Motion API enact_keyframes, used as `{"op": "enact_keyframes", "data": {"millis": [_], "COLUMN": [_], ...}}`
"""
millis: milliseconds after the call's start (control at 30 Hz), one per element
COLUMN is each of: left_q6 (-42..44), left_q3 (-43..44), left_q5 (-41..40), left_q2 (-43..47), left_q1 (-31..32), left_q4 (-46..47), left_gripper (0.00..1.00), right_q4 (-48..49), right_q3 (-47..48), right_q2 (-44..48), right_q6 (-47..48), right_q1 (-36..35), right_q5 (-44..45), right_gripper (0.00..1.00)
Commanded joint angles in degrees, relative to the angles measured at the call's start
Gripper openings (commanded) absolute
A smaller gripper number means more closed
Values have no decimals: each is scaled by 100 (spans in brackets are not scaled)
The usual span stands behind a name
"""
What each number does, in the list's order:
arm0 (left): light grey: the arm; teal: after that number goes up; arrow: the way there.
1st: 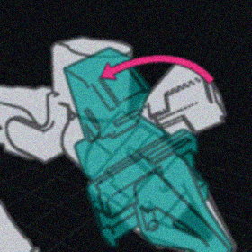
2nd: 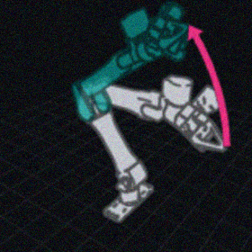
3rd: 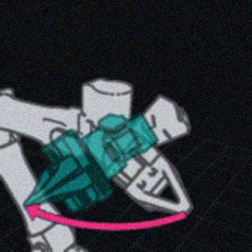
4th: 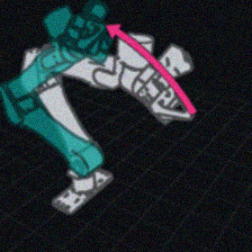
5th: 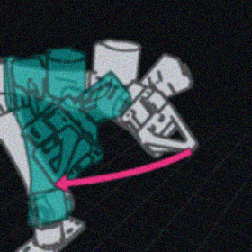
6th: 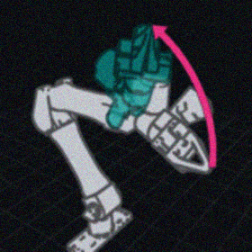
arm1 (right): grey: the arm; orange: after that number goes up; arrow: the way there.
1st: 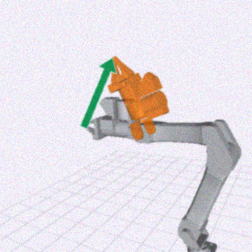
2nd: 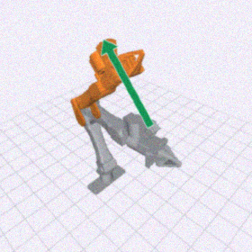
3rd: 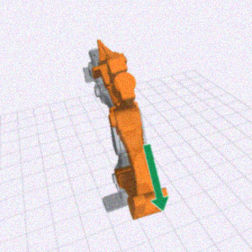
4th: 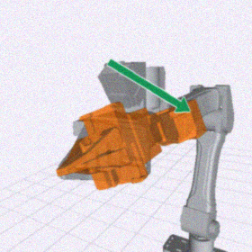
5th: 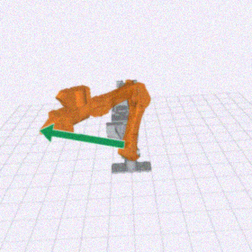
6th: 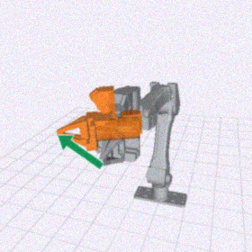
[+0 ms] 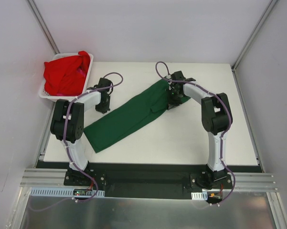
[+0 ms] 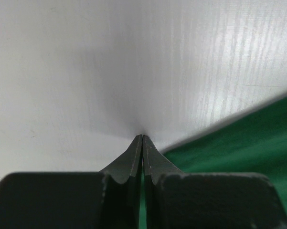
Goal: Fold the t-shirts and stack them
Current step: Fold the tshirt
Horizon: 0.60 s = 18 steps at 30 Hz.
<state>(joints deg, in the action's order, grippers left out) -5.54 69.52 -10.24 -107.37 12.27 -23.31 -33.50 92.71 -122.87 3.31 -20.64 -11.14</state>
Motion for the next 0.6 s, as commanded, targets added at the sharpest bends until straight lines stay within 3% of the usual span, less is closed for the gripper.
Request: {"op": "enact_keyframes", "data": {"millis": [0,567], "left_q6": [-167,-377], "left_q3": [-105,194], "left_q5": [488,821], "left_q2": [-135,-574], "left_q1": [248,1514], "left_q4": [-525,-1202], "left_gripper": [0,0], "right_q4": [27,-131], "right_q3": [327,556], "right_q2": [-176,-290], "right_q6": [64,126], "right_q1": [-1,16], "right_q5": [-152,-222], "right_gripper": [1,1]}}
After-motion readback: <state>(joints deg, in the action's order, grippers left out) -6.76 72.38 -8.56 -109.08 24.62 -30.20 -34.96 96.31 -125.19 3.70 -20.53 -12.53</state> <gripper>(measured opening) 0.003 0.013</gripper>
